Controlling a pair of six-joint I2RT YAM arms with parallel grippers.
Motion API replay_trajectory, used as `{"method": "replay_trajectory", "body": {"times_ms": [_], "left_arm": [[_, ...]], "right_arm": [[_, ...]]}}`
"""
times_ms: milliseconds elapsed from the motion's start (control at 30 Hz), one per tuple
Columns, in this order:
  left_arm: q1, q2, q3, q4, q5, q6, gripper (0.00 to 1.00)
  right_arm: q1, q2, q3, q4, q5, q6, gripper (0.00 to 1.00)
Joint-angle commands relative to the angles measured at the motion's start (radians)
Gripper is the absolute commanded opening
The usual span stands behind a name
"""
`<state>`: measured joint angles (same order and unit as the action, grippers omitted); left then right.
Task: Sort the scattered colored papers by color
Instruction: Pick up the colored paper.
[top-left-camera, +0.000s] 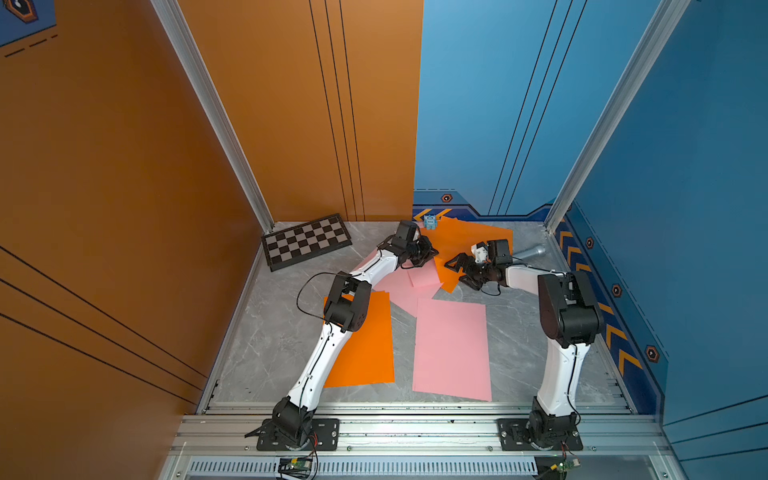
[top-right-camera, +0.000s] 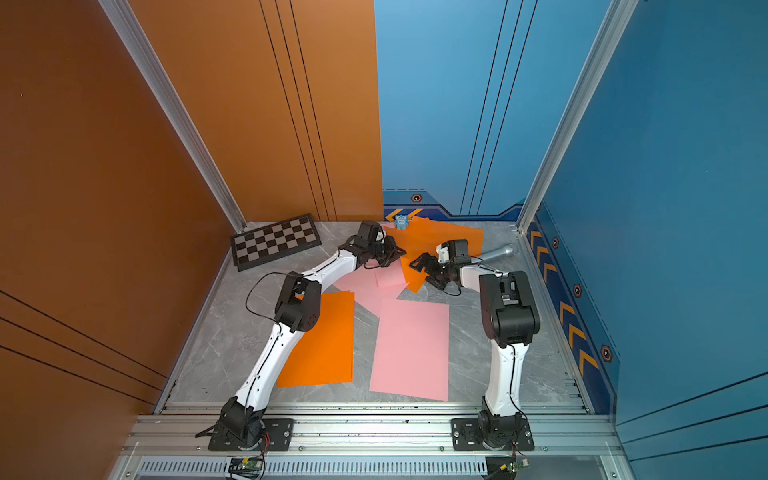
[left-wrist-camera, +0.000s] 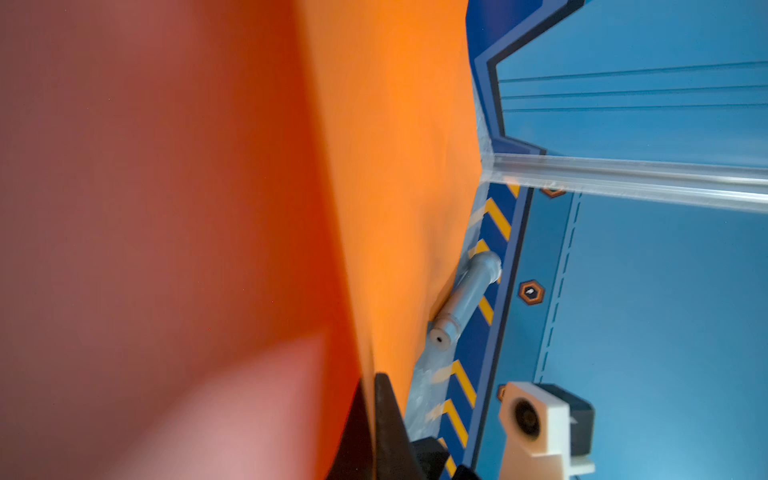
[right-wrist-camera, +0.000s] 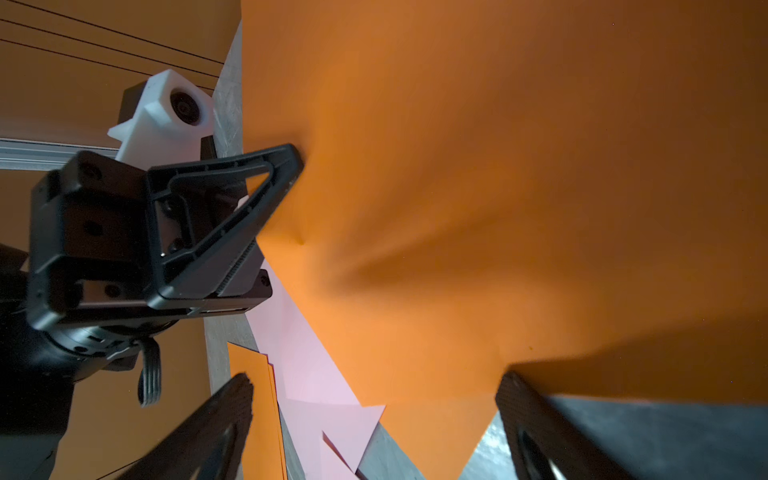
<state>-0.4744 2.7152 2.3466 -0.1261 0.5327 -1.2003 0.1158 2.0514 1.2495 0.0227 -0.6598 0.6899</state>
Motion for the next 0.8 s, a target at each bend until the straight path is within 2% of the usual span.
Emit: {"method": "replay_trajectory", "body": {"times_ms": [0, 233, 400, 500, 633, 767], "left_arm": [[0.014, 0.006, 0.071, 0.008, 0.027, 0.029, 0.00], [0.039, -0.009, 0.214, 0.019, 0.113, 0.088, 0.00], [0.054, -0.110, 0.195, 0.016, 0.231, 0.177, 0.00], [0.057, -0.243, 0.066, -0.036, 0.298, 0.284, 0.00], [0.055, -0.464, -0.148, -0.249, 0.303, 0.526, 0.00], [0.059, -0.698, -0.419, -0.263, 0.307, 0.597, 0.00]], "right_arm": [[-0.025, -0.015, -0.078, -0.168, 0.037, 0.020, 0.95], [-0.132, -0.193, -0.119, -0.224, 0.025, -0.014, 0.96], [-0.180, -0.259, -0.144, -0.244, 0.013, -0.028, 0.96], [-0.186, -0.281, -0.156, -0.239, 0.002, -0.027, 0.96], [-0.183, -0.313, -0.174, -0.202, -0.017, -0.006, 0.96], [-0.178, -0.348, -0.194, -0.157, -0.036, 0.021, 0.96]]}}
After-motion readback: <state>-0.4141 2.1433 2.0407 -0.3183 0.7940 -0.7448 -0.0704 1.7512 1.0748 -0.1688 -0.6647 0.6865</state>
